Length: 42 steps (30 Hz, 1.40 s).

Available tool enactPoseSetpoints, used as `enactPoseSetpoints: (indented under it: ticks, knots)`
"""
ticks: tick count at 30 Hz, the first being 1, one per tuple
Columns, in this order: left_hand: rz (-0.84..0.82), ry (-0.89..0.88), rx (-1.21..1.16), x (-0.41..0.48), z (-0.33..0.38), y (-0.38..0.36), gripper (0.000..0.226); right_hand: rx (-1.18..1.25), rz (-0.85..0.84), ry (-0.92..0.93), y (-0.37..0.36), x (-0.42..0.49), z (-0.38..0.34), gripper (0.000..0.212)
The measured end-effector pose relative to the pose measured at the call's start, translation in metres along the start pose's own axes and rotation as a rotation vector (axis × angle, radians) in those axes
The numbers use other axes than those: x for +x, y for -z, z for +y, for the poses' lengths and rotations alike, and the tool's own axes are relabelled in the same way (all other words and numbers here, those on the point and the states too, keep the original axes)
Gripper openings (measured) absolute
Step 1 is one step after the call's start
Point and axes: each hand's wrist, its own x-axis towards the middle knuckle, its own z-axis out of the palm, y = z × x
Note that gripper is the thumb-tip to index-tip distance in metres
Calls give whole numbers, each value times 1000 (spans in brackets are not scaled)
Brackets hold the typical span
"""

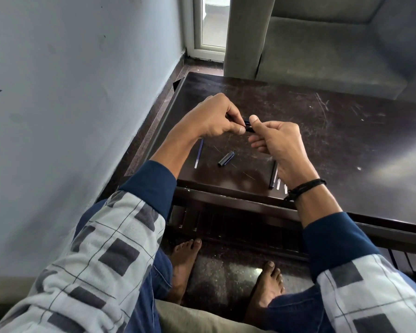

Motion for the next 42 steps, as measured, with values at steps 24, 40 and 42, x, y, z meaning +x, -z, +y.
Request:
enactPoseSetpoints:
  ticks: [24, 40, 42]
  knots:
    - [28, -32, -15, 2, -1, -3, 10, -47, 38, 15, 3, 5, 3, 36]
    - [28, -29, -3, 2, 1, -2, 10, -51, 41, 33, 0, 2, 3, 31]
    - [26, -30, -3, 2, 1, -1, 10, -40, 29, 26, 1, 3, 3, 32]
